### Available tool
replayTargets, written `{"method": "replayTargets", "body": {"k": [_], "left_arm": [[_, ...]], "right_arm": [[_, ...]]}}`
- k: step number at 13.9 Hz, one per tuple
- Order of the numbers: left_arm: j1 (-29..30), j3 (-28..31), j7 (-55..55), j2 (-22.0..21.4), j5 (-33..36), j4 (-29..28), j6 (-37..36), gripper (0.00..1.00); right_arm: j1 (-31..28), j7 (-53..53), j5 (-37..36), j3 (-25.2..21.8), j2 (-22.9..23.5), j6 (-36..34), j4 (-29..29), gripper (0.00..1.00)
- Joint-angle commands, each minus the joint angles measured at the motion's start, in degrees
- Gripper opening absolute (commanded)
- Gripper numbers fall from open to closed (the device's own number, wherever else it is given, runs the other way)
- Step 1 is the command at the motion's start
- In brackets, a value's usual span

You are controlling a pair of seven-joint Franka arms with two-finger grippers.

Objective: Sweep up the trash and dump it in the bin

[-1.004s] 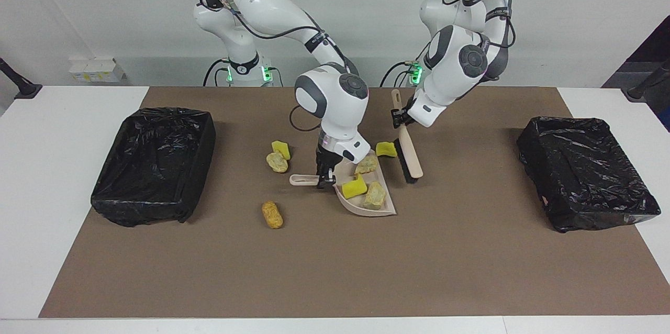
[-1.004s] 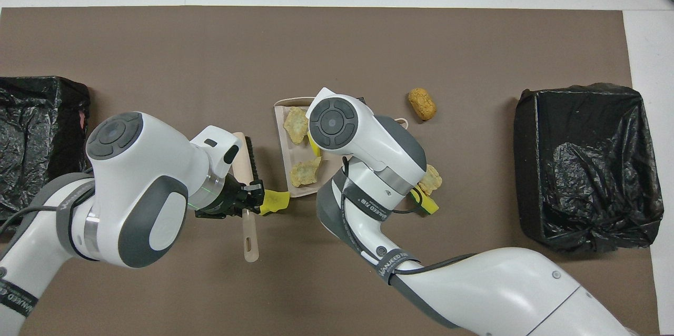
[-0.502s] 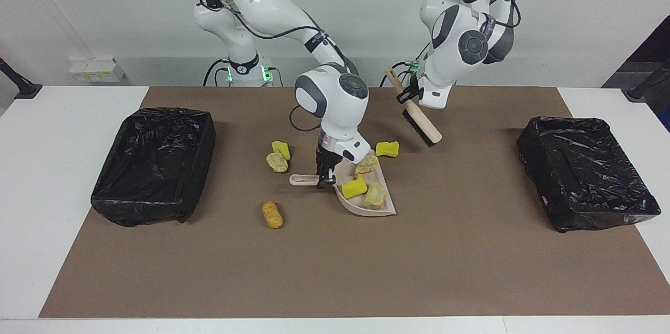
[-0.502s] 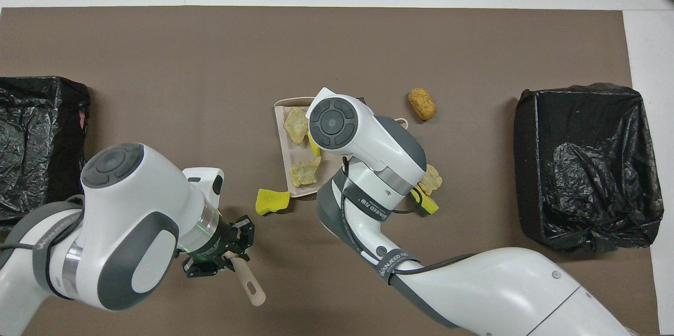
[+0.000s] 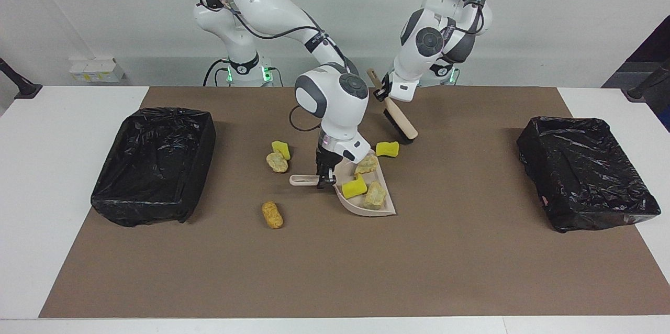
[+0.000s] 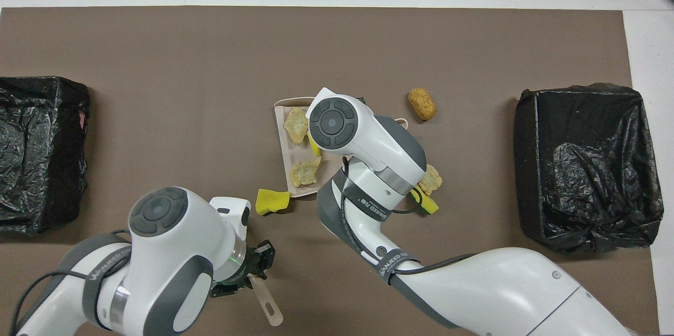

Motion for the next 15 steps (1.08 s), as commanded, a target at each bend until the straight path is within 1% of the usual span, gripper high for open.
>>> {"method": "replayTargets", "body": {"k": [1,4,6,8,11,13,15], "left_arm": [[-0.3,0.9,6.7,2.5,-0.8,1.6,4.0,0.0],[0.0,0.8,11.9,5.7,-1.6,5.0,10.4,0.0],[0.8,0.8,15.0,7.9,-1.6,7.9,11.9,0.0],[1.7,0.8,15.4,11.1,-2.9,12.3,14.0,0.0],[2.2,0.9,16.5,10.8,-3.7,11.9,12.9,0.0],[2.9,1.4,21.3,10.5,-3.2,11.9,8.0,0.0],[3.8,1.5,25.3,10.2,-2.7,11.9,6.0,0.0]], "right_arm": [[-0.3,-2.5,-2.8,0.5,0.4,-1.1,-0.1,0.0],[-0.3,-8.0,-4.1,0.6,0.4,-0.8,-0.1,0.0],[-0.3,-9.6,-4.1,0.6,0.4,-0.4,-0.1,0.0],[-0.3,-9.6,-4.1,0.6,0.4,-0.2,-0.1,0.0],[-0.3,-9.6,-4.1,0.6,0.4,0.1,-0.2,0.0],[-0.3,-9.6,-4.0,0.6,0.4,0.3,-0.3,0.0],[-0.3,-9.5,-3.9,0.6,0.4,0.3,-0.3,0.0]]}}
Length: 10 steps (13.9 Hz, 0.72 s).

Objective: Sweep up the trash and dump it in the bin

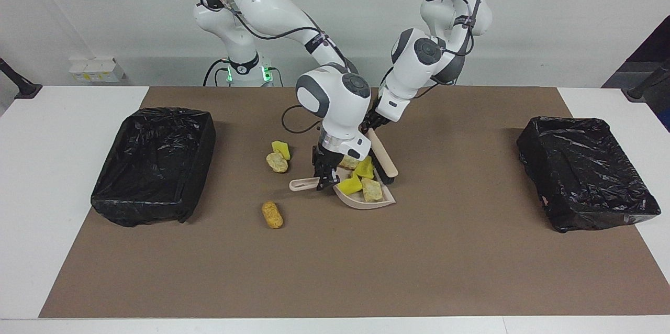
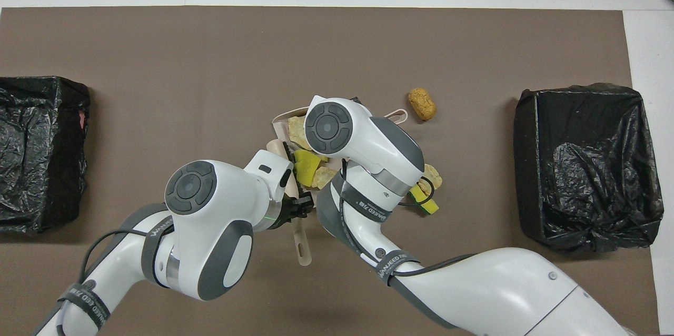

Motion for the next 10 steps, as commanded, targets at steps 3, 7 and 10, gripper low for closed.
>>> {"method": "replayTargets", "body": {"k": [3,7,10], "left_arm": [[1.8,0.1,4.8,-0.2,0.2,0.8,-3.2,0.0],[6.1,0.1,1.6,-1.1,0.3,3.0,-8.8,0.0],[6.2,0.2,1.5,-1.2,3.1,4.4,-10.0,0.0]], "right_arm": [[-0.5,-1.8,-1.1,0.5,0.2,0.2,-0.3,0.0],[-0.6,-1.8,-1.1,0.5,0.3,0.2,-0.3,0.0],[-0.6,-1.6,-1.0,0.5,0.3,0.1,-0.2,0.0]]}}
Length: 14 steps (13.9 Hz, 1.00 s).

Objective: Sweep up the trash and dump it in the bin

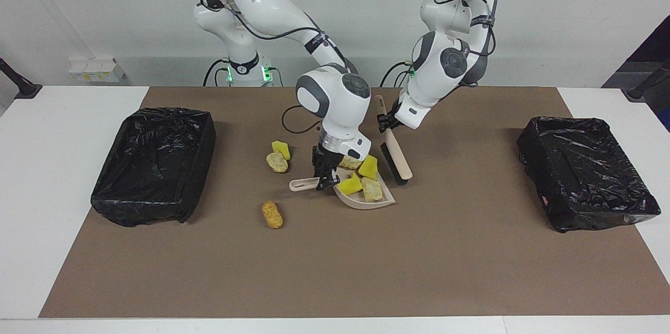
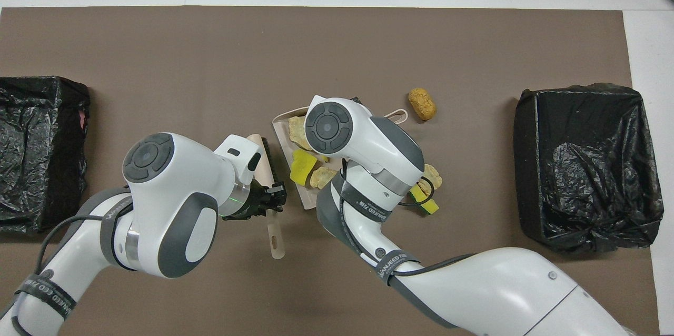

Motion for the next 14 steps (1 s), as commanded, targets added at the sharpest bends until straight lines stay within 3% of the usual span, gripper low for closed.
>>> {"method": "replayTargets", "body": {"k": [1,3,9,12,14], "left_arm": [[0.2,-0.4,-1.1,-0.8,4.6,2.1,-4.3,0.0],[0.3,-0.2,1.8,-1.6,10.6,4.0,-11.5,0.0],[2.9,-0.1,9.8,-10.7,11.8,3.0,-24.8,0.0],[-1.8,-1.0,6.1,-15.9,11.7,-4.7,-18.1,0.0],[-6.7,-1.1,-0.3,-15.9,11.6,-8.2,-11.3,0.0]], "right_arm": [[-0.6,-1.6,-1.0,0.5,0.3,0.0,-0.2,0.0],[-0.6,-1.5,-0.8,0.5,0.2,-0.2,0.0,0.0],[-5.3,-3.6,2.6,0.6,-5.8,-3.0,-0.1,0.0],[-10.5,-8.8,6.6,0.6,-10.4,-5.9,-0.1,0.0],[-14.5,-12.5,7.4,0.6,-13.3,-8.7,0.0,0.0]]}}
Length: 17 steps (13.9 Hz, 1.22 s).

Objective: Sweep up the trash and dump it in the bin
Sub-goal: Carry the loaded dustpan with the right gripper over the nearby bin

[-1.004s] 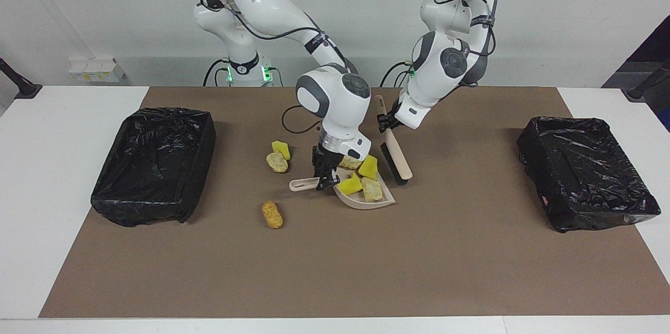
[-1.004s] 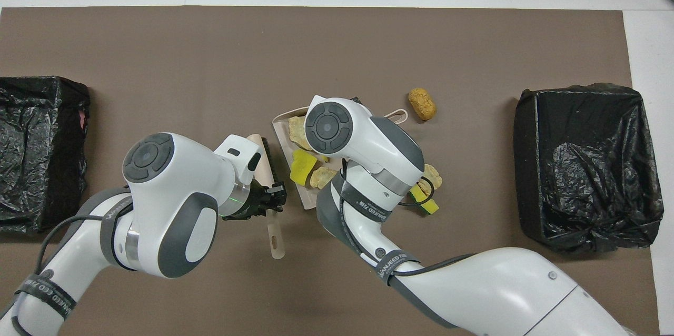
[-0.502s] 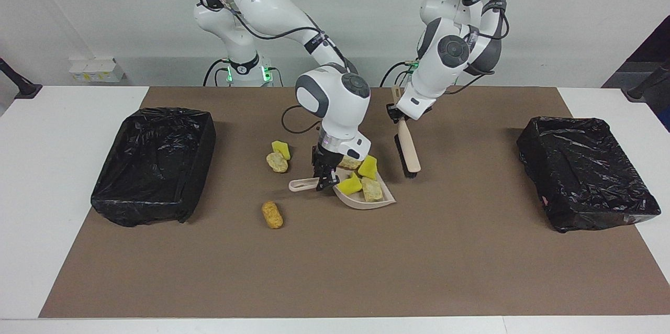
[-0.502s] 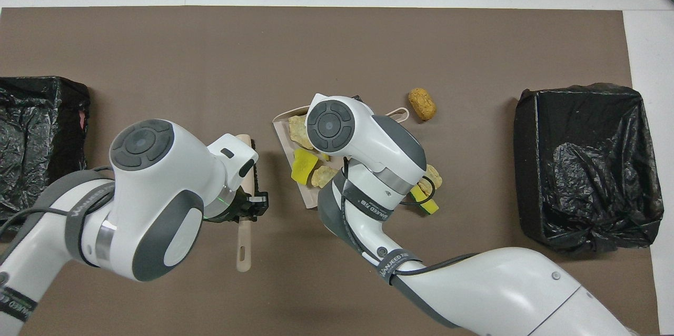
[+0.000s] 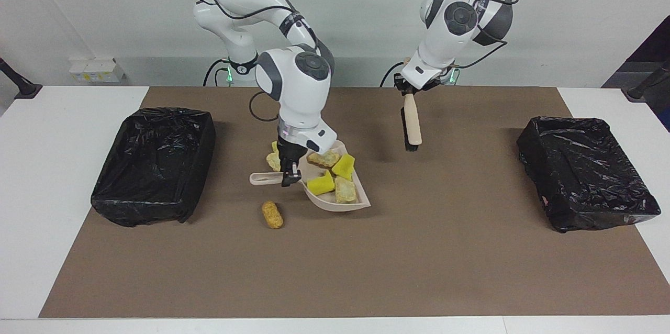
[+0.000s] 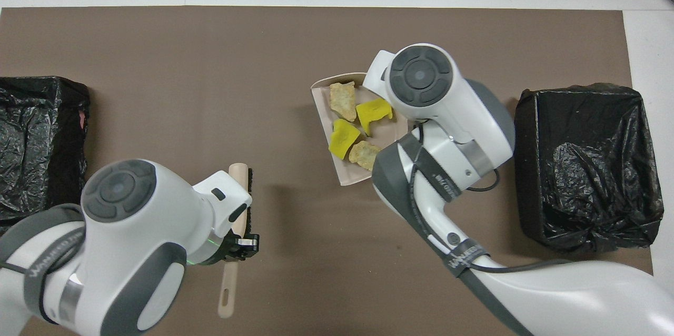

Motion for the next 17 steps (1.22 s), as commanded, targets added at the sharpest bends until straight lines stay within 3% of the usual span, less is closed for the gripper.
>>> {"method": "replayTargets", "body": {"k": [1,3,7,10,12,14,17], "left_arm": [[-7.0,0.2,-6.9,-1.1,0.7,-6.7,9.4,0.0],[-10.8,0.2,-13.4,1.0,0.3,-9.8,19.1,0.0],[-14.8,0.2,-19.0,4.6,0.0,-12.1,30.4,0.0],[-16.2,0.2,-18.1,5.5,0.0,-12.7,31.4,0.0],[-16.1,0.2,-11.0,5.5,0.0,-13.7,31.1,0.0],[-16.1,0.2,-10.8,5.4,0.0,-14.5,31.1,0.0],[-16.1,0.2,-11.3,5.5,0.0,-14.7,31.0,0.0]], "right_arm": [[-6.2,-5.8,2.4,0.8,-4.7,-4.4,-0.9,0.0],[-11.7,-9.9,3.7,0.8,-7.2,-5.7,-1.0,0.0],[-22.3,-18.4,4.1,0.8,-9.5,-5.7,-1.1,0.0],[-29.4,-26.7,5.4,0.7,-10.1,-4.8,-2.2,0.0],[-34.6,-31.3,5.7,0.7,-11.9,-1.9,-5.6,0.0],[-38.7,-35.9,5.7,0.6,-14.2,2.6,-9.8,0.0],[-40.4,-36.7,4.0,0.1,-16.4,6.0,-13.9,0.0]]}}
